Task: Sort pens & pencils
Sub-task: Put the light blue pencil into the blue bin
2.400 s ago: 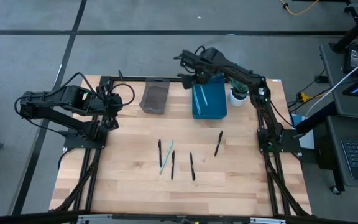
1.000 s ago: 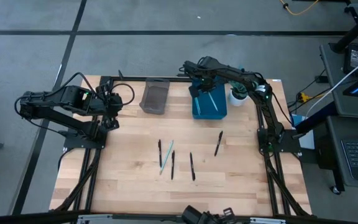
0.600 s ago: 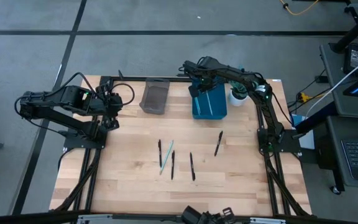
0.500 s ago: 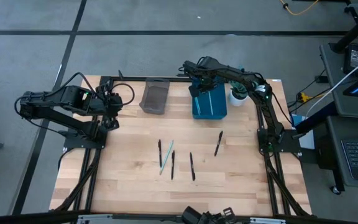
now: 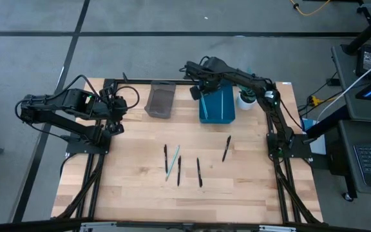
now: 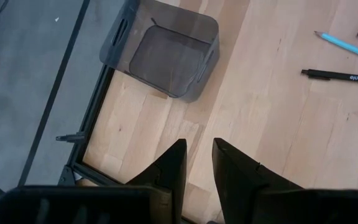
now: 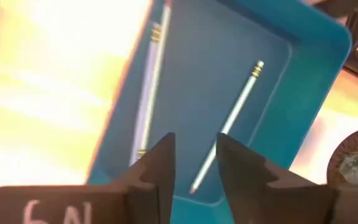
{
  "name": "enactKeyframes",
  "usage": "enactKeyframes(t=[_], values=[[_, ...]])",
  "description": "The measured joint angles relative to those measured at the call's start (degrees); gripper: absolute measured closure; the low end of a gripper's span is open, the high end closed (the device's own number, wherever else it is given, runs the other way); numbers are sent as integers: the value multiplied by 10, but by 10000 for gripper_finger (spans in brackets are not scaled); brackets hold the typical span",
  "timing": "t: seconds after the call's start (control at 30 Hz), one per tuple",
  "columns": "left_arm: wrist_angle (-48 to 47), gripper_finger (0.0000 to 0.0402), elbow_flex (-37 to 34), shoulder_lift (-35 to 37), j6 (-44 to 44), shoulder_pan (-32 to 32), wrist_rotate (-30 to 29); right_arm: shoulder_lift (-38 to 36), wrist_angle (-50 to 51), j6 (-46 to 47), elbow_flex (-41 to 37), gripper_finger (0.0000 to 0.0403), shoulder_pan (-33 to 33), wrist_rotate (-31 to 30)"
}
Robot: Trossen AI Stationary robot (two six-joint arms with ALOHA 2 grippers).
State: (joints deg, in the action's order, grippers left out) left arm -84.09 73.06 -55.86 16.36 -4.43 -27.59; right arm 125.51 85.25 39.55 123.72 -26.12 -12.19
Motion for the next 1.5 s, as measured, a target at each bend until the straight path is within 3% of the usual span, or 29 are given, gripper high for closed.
enactKeyframes(t=[0.07,0.2,0.3,0.5,0.7,0.93,1.17,1.33,1.5], values=[[0,329,0,0,0,0,0,0,1,9,30,293,23,4],[0,329,0,0,0,0,0,-1,-6,42,74,294,83,74],[0,329,0,0,0,0,0,-1,-14,70,77,295,145,107],[0,329,0,0,0,0,5,0,-23,153,45,297,265,109],[6,329,0,0,0,0,17,0,-186,245,21,297,344,110],[19,329,0,0,32,0,78,0,-253,313,15,297,369,40],[17,329,-8,0,65,-16,90,25,-264,338,15,297,373,31],[43,329,-68,0,86,-52,100,28,-200,371,15,297,367,15],[112,329,-151,0,87,-80,157,30,-188,406,15,297,353,13]])
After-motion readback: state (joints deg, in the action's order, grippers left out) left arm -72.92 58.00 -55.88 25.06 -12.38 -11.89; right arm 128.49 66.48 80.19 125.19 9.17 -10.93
